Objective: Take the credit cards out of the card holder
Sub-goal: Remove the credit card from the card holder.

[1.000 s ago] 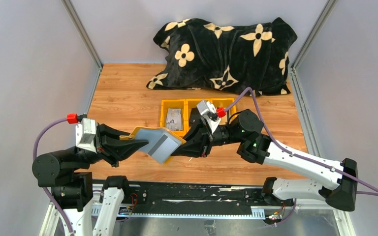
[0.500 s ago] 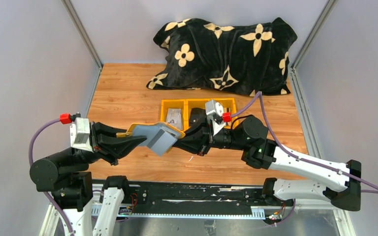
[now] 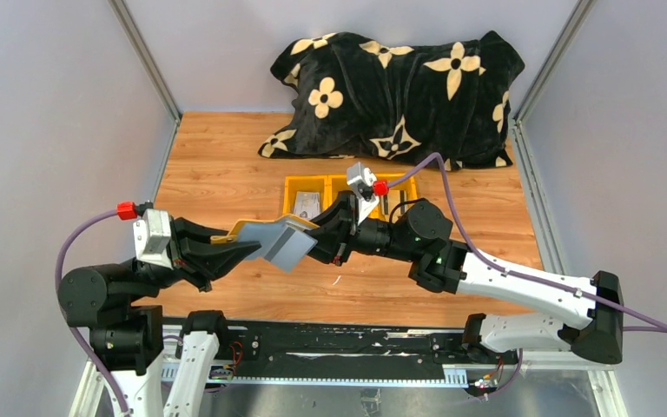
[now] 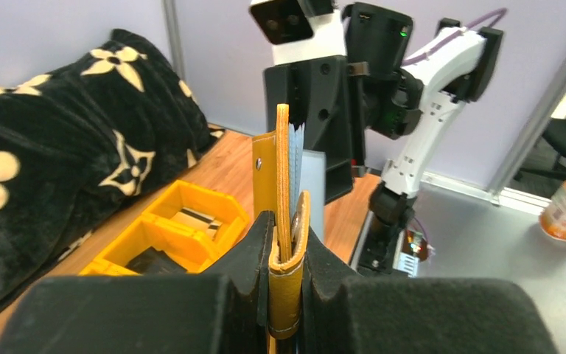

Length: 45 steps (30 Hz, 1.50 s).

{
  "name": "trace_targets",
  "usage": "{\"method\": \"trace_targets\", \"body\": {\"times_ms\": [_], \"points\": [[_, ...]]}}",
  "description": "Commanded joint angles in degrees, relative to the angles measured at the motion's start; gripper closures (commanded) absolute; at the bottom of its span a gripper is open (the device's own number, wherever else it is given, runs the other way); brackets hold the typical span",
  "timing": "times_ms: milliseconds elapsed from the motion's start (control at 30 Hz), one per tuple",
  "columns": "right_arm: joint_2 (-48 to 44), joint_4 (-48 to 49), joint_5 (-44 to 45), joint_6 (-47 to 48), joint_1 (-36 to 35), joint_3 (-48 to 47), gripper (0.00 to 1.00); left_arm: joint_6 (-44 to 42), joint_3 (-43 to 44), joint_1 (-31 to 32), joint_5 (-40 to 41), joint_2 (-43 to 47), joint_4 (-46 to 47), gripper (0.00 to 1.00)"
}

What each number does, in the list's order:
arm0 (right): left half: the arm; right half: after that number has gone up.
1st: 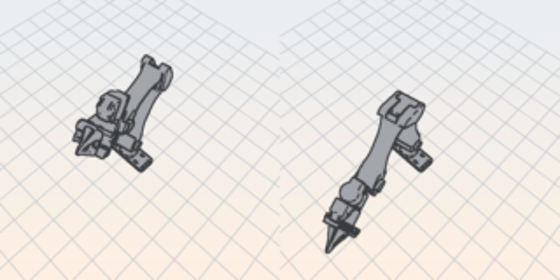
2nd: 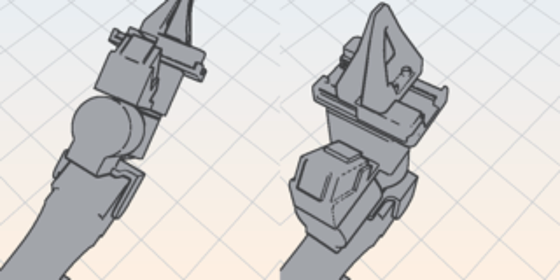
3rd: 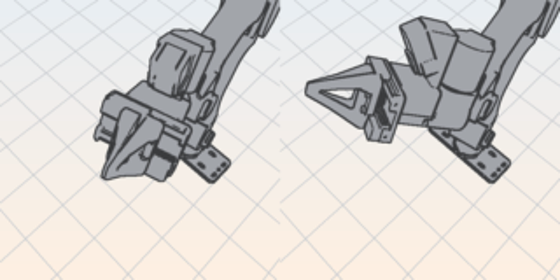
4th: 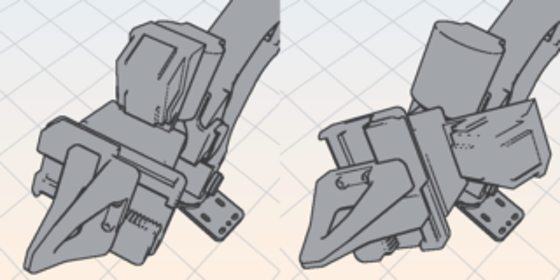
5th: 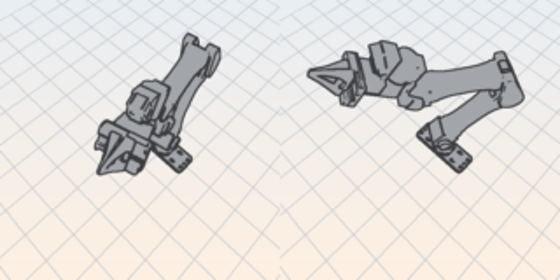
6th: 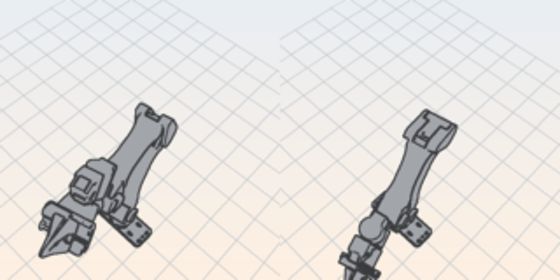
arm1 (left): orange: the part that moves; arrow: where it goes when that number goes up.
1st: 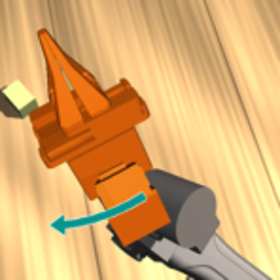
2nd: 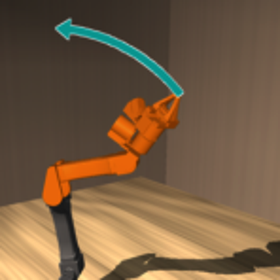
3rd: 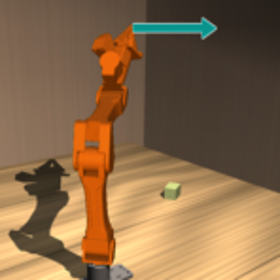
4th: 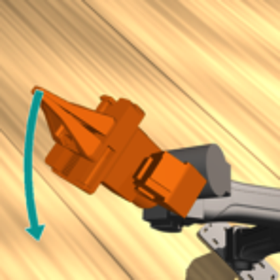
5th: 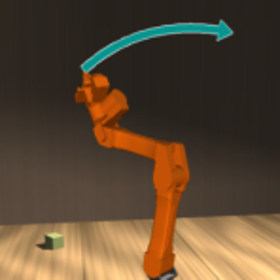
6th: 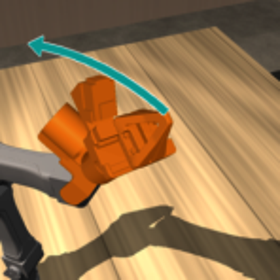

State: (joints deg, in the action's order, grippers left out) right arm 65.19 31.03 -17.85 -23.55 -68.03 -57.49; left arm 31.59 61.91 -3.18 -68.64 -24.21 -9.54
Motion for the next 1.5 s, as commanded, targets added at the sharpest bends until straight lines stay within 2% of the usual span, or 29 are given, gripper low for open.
{"method": "trace_targets", "body": {"times_ms": [0,67,100,133,200,333,433,567,733,867,1033,1167,1267,1400,1467], "points": [[0.28,3.94,0.25,-3.84,-0.61,-3.64,0.88,-11.33,1.98,0.20,2.57,1.47,-11.71,0.91],[0.57,-1.11,1.31,-3.30,-0.84,-5.55,0.99,-16.18,1.51,0.24,7.72,2.67,-15.73,0.71],[0.89,-3.66,3.31,-2.20,-1.38,-7.39,1.00,-18.03,0.83,0.23,9.51,3.46,-16.22,0.59],[1.35,-10.85,6.27,-0.43,-2.30,-10.51,1.00,-19.86,-0.52,0.20,12.54,4.41,-16.25,0.52],[3.49,-21.02,13.45,3.43,-4.57,-15.81,1.00,-21.84,-2.62,0.19,15.20,5.95,-16.13,0.46],[9.19,-39.57,33.53,9.07,-9.52,-27.58,1.00,-22.07,-4.37,0.21,14.10,6.19,-16.41,0.35],[14.08,-47.00,44.95,14.33,-14.14,-35.10,1.00,-23.10,-5.46,0.24,13.35,6.63,-16.06,0.32],[20.14,-52.83,55.25,19.30,-18.20,-44.02,1.00,-21.80,-7.08,0.20,14.21,7.11,-13.51,0.25],[25.66,-53.72,62.27,25.34,-21.41,-50.20,1.00,-15.69,-10.04,0.20,13.21,7.63,-8.15,0.25],[25.85,-53.30,62.86,26.02,-21.53,-50.62,1.00,-18.19,-9.49,0.19,10.73,7.85,-11.66,0.25],[27.42,-53.38,65.43,27.90,-21.89,-52.83,1.00,-16.73,-10.32,0.24,7.97,8.58,-13.39,0.25],[31.30,-55.59,65.77,29.28,-22.79,-57.64,1.00,-15.72,-11.24,0.22,13.25,8.93,-12.64,0.26],[31.01,-56.07,65.38,29.08,-22.96,-57.45,1.00,-19.05,-10.46,0.20,18.82,8.94,-14.87,0.29],[26.08,-53.50,61.63,27.77,-22.57,-51.42,1.00,-23.91,-9.07,0.19,25.15,8.85,-19.14,0.39],[23.29,-52.89,58.78,26.78,-22.14,-48.45,1.00,-25.19,-8.45,0.19,28.48,8.82,-20.79,0.48]]}}
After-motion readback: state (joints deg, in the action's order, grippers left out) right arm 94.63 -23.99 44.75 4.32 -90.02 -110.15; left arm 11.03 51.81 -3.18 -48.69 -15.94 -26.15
